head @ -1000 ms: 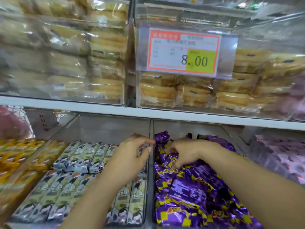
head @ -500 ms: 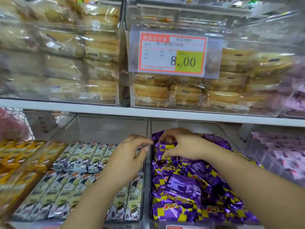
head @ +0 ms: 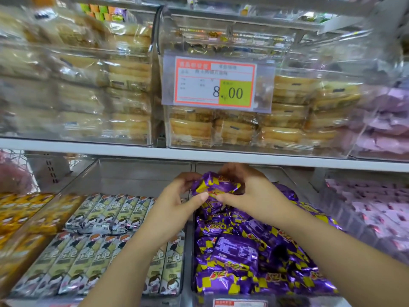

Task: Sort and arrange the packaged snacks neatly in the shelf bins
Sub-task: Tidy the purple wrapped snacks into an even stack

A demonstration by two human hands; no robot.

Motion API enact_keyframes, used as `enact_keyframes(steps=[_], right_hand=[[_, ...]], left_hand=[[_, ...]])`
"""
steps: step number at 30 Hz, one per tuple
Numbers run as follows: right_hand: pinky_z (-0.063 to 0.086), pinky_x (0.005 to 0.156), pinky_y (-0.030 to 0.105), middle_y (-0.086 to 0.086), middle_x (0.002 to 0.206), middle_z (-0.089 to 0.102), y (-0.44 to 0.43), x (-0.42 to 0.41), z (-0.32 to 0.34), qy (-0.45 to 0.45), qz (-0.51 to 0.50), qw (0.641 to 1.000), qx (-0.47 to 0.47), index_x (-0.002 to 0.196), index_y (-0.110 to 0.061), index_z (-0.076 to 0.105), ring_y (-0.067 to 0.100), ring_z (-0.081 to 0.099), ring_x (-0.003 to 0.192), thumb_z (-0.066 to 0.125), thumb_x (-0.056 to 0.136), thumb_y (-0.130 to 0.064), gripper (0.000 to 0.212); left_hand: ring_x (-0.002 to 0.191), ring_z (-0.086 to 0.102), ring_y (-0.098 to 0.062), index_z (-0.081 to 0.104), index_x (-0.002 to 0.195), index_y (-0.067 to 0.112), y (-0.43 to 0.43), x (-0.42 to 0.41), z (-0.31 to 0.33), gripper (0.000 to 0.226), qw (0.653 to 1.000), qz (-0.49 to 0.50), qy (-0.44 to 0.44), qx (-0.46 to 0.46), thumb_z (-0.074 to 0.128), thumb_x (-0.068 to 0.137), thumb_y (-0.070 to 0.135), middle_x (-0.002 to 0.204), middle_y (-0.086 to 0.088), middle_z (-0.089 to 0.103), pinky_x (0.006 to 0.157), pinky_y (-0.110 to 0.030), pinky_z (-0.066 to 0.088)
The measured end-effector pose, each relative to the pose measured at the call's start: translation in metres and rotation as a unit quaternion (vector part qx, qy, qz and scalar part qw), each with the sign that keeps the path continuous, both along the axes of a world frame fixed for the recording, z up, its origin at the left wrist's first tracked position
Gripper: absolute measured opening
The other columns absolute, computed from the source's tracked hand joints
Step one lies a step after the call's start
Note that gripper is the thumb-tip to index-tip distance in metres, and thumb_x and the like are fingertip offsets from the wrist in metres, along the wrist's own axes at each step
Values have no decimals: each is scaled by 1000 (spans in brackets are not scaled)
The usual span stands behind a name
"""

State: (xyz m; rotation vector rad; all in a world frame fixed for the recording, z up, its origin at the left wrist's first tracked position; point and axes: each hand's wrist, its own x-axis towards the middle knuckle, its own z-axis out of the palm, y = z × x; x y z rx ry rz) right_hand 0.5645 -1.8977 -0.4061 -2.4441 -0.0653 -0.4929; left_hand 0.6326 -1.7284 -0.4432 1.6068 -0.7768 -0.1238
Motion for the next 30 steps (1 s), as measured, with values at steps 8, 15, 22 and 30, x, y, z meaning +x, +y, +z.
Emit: enact_keyframes(steps=[8, 15, 22, 30], right_hand=[[48, 80, 27, -6, 103, 63, -6, 3, -9, 30, -59, 991, -113, 108, -24, 59, 11, 58, 92, 71, 78, -19, 33], [44, 78, 26, 1, 109, 60, 8, 27, -33, 168, -53, 964, -198, 110, -18, 59, 18, 56, 99, 74, 79, -25, 35], [34, 91, 16, -1, 137, 52, 0, 24, -17, 330, 65, 914, -226, 134, -16, 52, 15, 49, 122, 44, 98, -11, 37], [37, 85, 19, 3, 133, 54, -17, 62, -16, 274, -16, 924, -266, 133, -17, 52, 19, 52, 116, 53, 94, -15, 38]], left_hand=[[98, 57, 12, 62, 104, 35, 9, 3, -8, 27, 997, 23, -36, 59, 61, 90, 12, 107, 25, 65, 77, 1, 38], [90, 59, 16, 61, 96, 34, 17, 8, -7, 25, 997, 72, -3, 31, 57, 92, 9, 99, 18, 67, 71, 1, 40], [100, 59, 8, 60, 97, 38, 20, 13, -9, 20, 994, 87, -11, 63, 59, 92, 19, 104, 22, 66, 86, -20, 46], [96, 58, 14, 60, 96, 39, 23, 11, -8, 19, 995, 80, -1, 64, 58, 93, 21, 101, 24, 65, 79, -11, 44]])
